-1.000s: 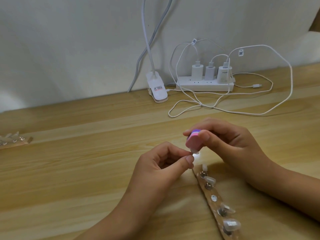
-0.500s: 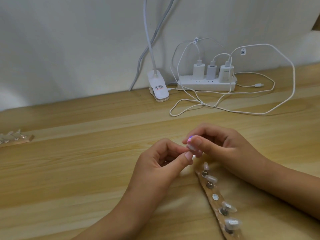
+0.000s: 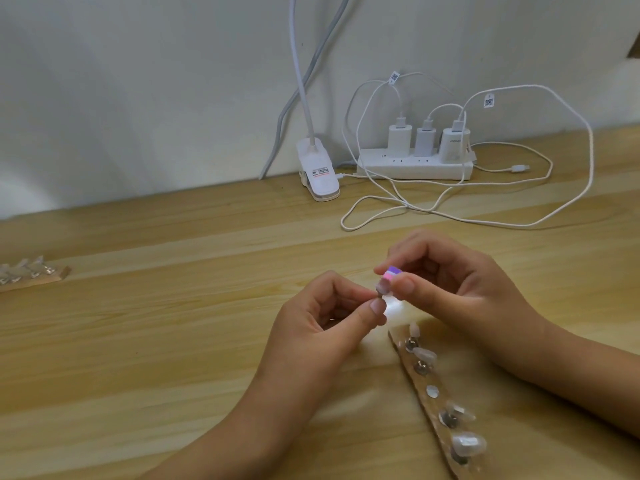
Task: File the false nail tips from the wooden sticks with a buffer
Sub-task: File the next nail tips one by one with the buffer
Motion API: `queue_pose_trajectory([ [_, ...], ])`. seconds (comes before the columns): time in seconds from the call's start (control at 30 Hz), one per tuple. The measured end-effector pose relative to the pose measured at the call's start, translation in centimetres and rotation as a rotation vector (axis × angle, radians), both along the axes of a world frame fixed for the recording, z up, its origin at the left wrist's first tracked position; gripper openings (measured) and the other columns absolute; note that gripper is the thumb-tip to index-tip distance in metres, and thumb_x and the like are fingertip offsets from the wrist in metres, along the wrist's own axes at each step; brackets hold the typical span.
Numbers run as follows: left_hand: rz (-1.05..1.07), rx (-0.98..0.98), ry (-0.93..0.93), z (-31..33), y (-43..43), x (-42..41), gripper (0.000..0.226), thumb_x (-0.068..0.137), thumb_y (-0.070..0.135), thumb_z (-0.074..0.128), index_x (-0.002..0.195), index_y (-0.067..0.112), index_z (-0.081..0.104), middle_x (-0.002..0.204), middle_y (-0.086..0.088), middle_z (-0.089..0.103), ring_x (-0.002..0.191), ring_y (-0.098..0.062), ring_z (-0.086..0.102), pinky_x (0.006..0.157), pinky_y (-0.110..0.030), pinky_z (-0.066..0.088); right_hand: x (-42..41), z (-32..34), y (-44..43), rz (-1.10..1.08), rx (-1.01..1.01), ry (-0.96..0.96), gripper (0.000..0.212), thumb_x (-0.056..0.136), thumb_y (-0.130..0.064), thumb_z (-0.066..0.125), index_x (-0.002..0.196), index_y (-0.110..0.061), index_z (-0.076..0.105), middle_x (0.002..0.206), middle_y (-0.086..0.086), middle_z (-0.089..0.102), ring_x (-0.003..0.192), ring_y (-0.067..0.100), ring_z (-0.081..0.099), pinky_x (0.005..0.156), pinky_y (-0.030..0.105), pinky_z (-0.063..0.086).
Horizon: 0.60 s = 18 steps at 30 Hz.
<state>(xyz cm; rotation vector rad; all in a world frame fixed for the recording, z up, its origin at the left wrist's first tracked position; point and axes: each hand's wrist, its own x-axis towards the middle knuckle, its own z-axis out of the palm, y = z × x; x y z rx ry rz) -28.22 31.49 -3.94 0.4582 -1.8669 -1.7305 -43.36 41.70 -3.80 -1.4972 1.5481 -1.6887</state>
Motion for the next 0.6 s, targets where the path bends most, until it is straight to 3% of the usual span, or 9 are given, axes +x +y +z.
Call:
queue_pose_trajectory([
  [0.2,0.009,0.013,0.016,0.04,-0.05,-0.06,0.013,0.066,0.039,0.073,0.072,0.027,0.069,0.074,0.0,0.072,0.074,-0.007,0.067,0.07,-0.018,0.052,0.24,-0.14,-0.1,-0.085,-0.062,0.189,0.026,0.078,-0.034,0.071,0.099,-0.019,0.068,0.103,-0.005,0.054,0.096,0.02,0.059,0.088,0.031,0.052],
  [0.33,0.01,0.017,0.028,0.12,0.02,-0.08,0.01,0.066,0.036,0.073,0.071,0.028,0.069,0.069,0.004,0.069,0.067,-0.004,0.063,0.065,-0.015,0.049,0.49,-0.17,0.1,-0.062,-0.132,0.315,0.028,0.081,-0.03,0.073,0.102,-0.014,0.066,0.105,0.003,0.054,0.097,0.024,0.059,0.087,0.031,0.05],
  [0.43,0.005,0.014,0.017,0.04,-0.13,-0.04,0.016,0.066,0.04,0.073,0.074,0.026,0.07,0.075,0.0,0.072,0.073,-0.007,0.066,0.069,-0.017,0.051,0.26,0.01,-0.03,-0.088,-0.095,0.271,0.028,0.08,-0.031,0.071,0.101,-0.014,0.066,0.103,0.002,0.056,0.096,0.024,0.06,0.086,0.038,0.052],
  [0.6,-0.008,0.021,0.036,0.11,-0.02,-0.08,0.008,0.068,0.034,0.074,0.071,0.029,0.068,0.069,0.006,0.069,0.066,-0.002,0.062,0.064,-0.012,0.046,0.57,0.07,0.08,-0.079,-0.121,0.384,0.027,0.081,-0.029,0.072,0.101,-0.012,0.067,0.103,0.004,0.055,0.095,0.019,0.058,0.087,0.026,0.047],
])
